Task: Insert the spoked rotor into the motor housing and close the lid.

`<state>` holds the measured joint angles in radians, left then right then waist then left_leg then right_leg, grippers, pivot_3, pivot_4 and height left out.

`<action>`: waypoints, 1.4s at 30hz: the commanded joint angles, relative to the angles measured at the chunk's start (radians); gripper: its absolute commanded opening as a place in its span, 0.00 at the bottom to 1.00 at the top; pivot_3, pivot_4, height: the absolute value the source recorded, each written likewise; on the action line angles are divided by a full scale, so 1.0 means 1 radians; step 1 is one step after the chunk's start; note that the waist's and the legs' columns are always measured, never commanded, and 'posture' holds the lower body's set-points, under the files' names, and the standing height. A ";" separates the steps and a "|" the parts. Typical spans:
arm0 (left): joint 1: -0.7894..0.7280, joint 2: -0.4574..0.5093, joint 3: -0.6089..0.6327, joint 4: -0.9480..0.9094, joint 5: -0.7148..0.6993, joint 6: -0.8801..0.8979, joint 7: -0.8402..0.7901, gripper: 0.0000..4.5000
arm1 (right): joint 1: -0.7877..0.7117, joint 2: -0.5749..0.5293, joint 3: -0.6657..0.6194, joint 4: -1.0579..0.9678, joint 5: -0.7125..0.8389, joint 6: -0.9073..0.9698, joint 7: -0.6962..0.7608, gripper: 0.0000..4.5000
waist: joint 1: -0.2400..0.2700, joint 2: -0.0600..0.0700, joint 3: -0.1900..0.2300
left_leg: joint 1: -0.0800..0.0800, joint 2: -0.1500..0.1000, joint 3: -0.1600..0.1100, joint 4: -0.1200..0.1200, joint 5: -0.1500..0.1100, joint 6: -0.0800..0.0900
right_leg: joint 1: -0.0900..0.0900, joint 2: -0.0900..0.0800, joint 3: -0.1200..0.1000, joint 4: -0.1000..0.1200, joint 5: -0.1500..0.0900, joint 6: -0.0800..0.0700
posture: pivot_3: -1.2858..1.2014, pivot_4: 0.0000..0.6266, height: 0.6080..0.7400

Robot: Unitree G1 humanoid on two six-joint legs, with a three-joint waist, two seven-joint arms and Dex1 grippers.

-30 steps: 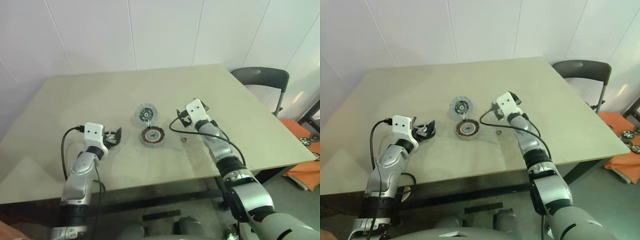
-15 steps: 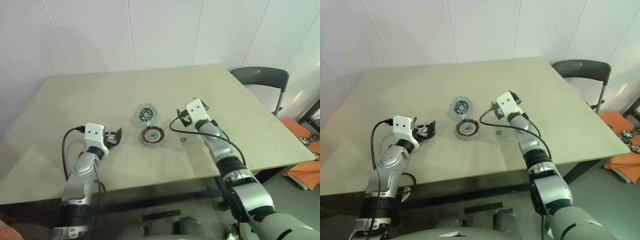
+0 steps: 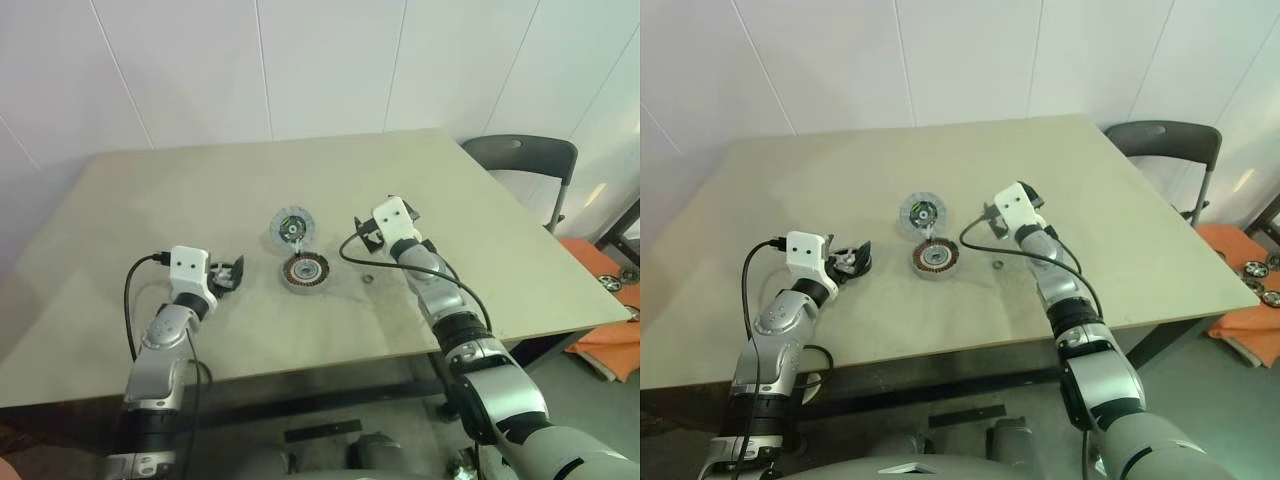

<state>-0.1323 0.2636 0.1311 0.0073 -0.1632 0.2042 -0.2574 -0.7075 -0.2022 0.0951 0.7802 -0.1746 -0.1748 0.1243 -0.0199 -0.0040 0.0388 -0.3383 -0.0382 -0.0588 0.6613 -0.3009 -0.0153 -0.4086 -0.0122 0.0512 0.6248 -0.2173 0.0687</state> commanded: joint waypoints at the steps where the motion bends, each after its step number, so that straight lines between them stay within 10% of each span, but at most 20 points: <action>1: -0.024 0.010 0.007 -0.018 0.003 -0.018 -0.002 0.93 | -0.024 0.005 -0.011 -0.030 0.010 -0.020 -0.008 0.99 | 0.000 0.000 0.000 | 0.000 0.000 0.000 0.000 0.000 0.000 | 0.000 0.000 0.000 0.000 0.000 0.000 | 0.52 0.00 1.00; 42: -0.024 0.052 0.023 -0.045 -0.005 0.008 -0.020 0.93 | -0.033 0.044 -0.008 -0.007 0.009 -0.031 -0.019 0.99 | 0.000 0.000 0.000 | -0.001 0.000 0.000 -0.002 -0.001 0.001 | 0.000 -0.001 0.000 -0.004 0.000 0.001 | 0.52 0.00 1.00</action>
<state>-0.1370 0.3038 0.1396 -0.0012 -0.1644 0.2151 -0.2774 -0.7103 -0.1657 0.0945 0.7914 -0.1736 -0.1859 0.1126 -0.0202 -0.0039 0.0389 -0.3396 -0.0382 -0.0590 0.6594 -0.3018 -0.0140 -0.4088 -0.0133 0.0512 0.6203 -0.2170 0.0692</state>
